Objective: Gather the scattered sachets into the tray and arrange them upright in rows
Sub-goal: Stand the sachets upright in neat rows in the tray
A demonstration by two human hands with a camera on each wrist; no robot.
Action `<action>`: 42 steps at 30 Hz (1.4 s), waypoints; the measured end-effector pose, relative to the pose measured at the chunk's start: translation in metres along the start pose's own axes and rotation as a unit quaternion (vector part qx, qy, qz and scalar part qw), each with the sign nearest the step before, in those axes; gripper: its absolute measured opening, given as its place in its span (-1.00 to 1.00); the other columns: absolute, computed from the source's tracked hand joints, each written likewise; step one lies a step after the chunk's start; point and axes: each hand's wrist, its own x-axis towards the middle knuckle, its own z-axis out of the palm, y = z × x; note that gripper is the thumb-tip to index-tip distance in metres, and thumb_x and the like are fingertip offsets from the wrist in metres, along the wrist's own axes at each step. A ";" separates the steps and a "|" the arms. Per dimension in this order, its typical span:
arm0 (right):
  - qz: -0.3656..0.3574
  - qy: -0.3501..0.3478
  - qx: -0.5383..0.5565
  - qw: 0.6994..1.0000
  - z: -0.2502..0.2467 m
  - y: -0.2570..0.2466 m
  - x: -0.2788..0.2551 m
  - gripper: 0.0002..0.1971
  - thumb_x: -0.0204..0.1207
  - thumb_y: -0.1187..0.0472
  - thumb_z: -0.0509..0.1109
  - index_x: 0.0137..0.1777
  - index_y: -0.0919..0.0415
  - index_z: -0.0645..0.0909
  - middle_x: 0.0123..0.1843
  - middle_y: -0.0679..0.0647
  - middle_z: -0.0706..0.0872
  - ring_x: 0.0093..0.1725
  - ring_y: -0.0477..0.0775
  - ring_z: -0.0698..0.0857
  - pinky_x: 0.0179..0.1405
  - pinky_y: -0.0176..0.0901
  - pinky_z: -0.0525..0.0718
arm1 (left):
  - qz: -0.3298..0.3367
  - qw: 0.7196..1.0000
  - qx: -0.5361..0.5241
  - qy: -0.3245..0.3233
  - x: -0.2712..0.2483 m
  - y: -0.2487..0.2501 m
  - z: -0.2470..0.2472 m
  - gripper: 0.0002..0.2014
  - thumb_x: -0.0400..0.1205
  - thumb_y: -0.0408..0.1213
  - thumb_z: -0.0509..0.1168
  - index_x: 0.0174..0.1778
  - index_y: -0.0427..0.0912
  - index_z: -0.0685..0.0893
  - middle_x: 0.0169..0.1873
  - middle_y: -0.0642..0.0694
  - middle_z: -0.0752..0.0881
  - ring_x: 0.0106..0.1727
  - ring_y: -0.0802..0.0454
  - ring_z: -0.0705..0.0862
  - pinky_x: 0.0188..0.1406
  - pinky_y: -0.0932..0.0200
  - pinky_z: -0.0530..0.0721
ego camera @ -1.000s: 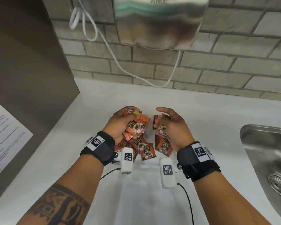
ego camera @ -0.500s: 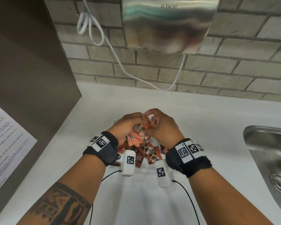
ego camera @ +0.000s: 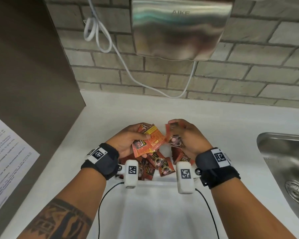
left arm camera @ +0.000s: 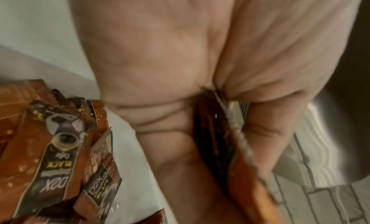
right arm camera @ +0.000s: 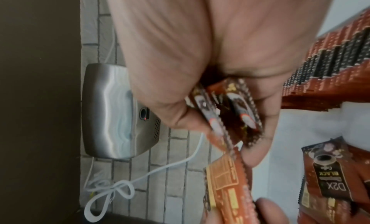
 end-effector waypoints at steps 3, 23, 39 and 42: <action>-0.003 0.005 0.019 1.000 -0.002 -0.001 0.000 -0.66 0.59 0.56 0.25 0.32 0.32 0.54 0.03 0.35 0.75 -0.11 0.21 0.79 -0.20 0.04 0.83 | 0.008 0.999 0.024 0.021 -0.001 0.002 -0.001 -0.48 0.51 -0.41 0.45 0.41 -0.30 0.56 0.15 -0.37 0.77 -0.05 -0.28 0.81 -0.53 0.03 0.78; -0.211 0.095 -0.240 0.943 0.011 0.021 -0.005 -0.70 0.50 0.44 0.40 -0.06 -0.02 0.76 -0.05 -0.06 0.77 -0.08 -0.14 0.74 -0.05 -0.27 0.69 | 0.043 0.997 -0.024 0.067 0.007 0.003 0.012 -0.67 0.69 -0.38 0.37 0.38 -0.32 0.60 0.15 -0.39 0.79 -0.02 -0.21 0.83 -0.40 0.06 0.81; -0.056 0.019 0.094 0.994 0.010 0.016 -0.003 -0.58 0.56 0.59 0.32 0.37 0.28 0.57 0.09 0.31 0.80 0.06 0.23 0.81 0.07 0.12 0.78 | 0.101 0.982 -0.146 0.067 0.011 -0.008 0.014 -0.59 0.66 -0.57 0.21 0.45 -0.33 0.54 0.22 -0.44 0.72 0.00 -0.32 0.80 -0.19 -0.24 0.84; -0.062 0.026 0.088 0.994 0.010 0.013 -0.005 -0.65 0.61 0.56 0.30 0.33 0.28 0.58 0.00 0.26 0.79 -0.10 0.18 0.78 -0.13 -0.02 0.77 | 0.123 0.985 -0.100 0.071 0.013 -0.008 0.011 -0.46 0.51 -0.54 0.37 0.45 -0.29 0.55 0.28 -0.44 0.71 0.16 -0.37 0.76 0.04 -0.34 0.80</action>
